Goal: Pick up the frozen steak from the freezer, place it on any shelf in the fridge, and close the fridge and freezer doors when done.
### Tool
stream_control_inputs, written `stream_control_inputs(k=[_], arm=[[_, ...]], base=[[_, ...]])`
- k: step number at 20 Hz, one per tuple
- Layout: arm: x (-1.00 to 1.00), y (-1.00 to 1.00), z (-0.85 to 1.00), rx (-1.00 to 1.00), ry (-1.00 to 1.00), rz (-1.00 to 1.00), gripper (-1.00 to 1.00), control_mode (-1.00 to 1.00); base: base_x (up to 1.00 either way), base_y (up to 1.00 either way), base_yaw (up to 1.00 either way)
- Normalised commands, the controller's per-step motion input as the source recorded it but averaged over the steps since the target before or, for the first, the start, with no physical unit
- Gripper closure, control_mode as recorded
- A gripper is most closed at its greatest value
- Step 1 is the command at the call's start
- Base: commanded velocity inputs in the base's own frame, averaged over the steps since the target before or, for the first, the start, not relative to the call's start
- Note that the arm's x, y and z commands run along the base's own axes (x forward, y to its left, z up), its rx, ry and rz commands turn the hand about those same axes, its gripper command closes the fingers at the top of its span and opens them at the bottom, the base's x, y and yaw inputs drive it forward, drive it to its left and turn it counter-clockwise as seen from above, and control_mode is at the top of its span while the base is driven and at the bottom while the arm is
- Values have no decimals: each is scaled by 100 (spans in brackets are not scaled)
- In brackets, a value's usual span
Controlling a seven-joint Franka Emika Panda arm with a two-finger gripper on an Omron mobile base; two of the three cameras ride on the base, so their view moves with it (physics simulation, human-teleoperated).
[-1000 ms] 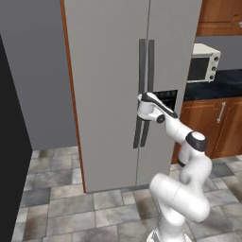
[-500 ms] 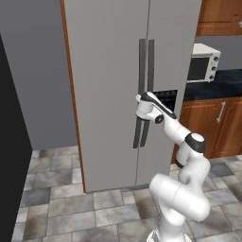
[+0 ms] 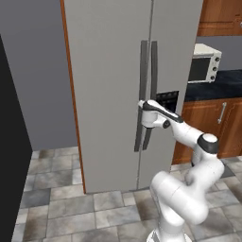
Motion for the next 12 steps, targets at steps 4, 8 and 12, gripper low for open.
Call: stream_control_inputs(k=[4,8,12], arm=[[7,34,-2,-8,-3,27,-100,-100],[94,88,-1,-3,3,12,-100,-100],[100,100,-19,-8,11,-1,-100,-100]], base=[[0,0,0],[0,0,0],[0,0,0]])
